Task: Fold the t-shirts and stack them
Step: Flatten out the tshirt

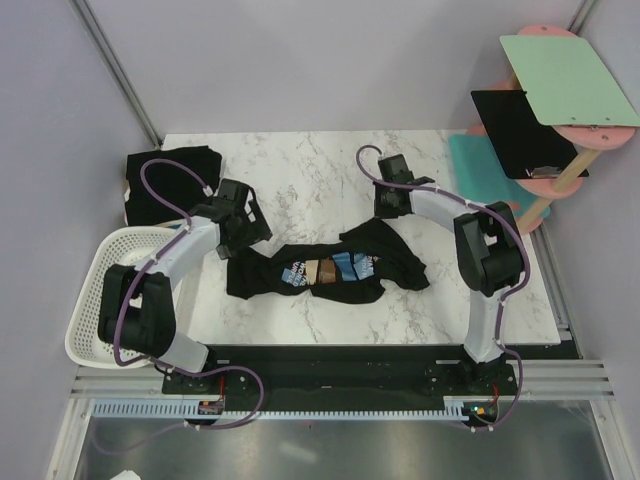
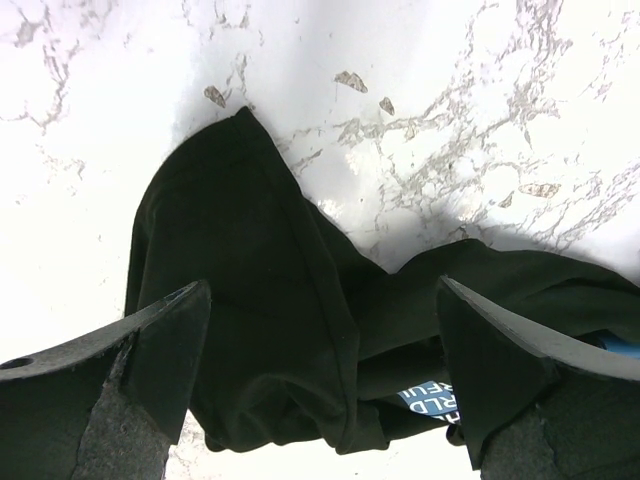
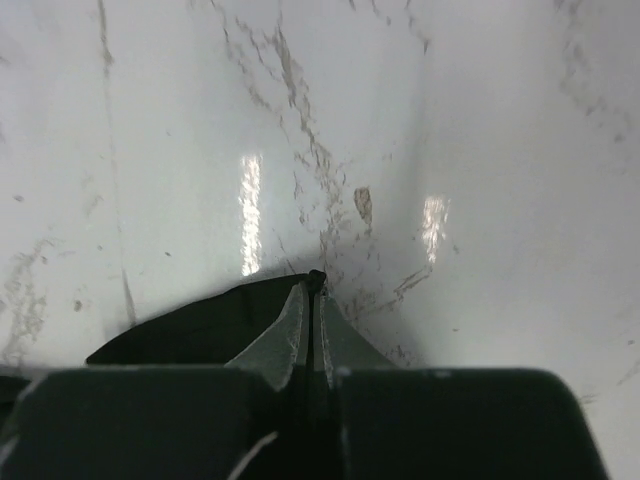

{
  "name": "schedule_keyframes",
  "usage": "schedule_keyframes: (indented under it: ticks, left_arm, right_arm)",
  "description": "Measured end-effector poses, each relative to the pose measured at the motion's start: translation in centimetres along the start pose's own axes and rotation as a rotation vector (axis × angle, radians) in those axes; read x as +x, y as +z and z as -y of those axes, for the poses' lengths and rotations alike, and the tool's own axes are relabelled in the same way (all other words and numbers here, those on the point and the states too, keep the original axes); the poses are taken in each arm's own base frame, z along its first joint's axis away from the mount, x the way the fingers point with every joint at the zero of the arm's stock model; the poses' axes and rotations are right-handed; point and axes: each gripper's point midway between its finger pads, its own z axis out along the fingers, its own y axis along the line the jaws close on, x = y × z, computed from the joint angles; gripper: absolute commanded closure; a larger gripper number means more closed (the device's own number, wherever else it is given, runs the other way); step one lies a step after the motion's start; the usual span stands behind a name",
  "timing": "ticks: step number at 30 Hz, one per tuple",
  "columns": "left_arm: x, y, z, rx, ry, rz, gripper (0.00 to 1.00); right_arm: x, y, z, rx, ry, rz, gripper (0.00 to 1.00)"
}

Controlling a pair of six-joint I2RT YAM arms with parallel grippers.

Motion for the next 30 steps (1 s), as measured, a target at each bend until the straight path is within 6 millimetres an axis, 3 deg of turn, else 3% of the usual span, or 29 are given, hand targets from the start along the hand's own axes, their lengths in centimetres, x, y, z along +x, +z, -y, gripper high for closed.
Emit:
schedule_keyframes:
  ticks: [7,12,15,19,22,25,30]
  left_arm:
    - [-0.9,-0.1,-0.7,-0.021,-0.004,0.018,0.0]
    - [-1.1,-0.2,-0.9,-0.025,0.0,0.025,0.0]
    - [-1.1,-0.3,-1.0,-0.029,0.003,0.026,0.0]
    - [-1.2,-0.3,-1.2,-0.033,0.001,0.026,0.0]
    - [-1.2,-0.2,-1.4,-0.037,-0.003,0.024,0.02]
    - [-1.0,0.3,-1.4,-0.043,-0.002,0.009,0.05]
    - [1.1,3.3,-1.8,-0.077,0.01,-0.096,0.06]
  right_arm:
    - [-8.0,-3.3,-1.2,-0.022,0.029,0.189,1.0]
    - [-11.7,-9.5,-1.5,-0.046,0.051,0.343,1.0]
    - [-12.2,-14.7,-1.3,-0.068,0.06,0.439,1.0]
    - [-10.5,-20.8,-0.4,-0.098,0.081,0.536,1.0]
    - [-7.6,-23.5,0.5,-0.123,0.114,0.567,1.0]
    - [-3.9,-23.4,1.4,-0.135,0.144,0.536,1.0]
    - [2.8,-20.2,3.3,-0.086,0.161,0.373,1.0]
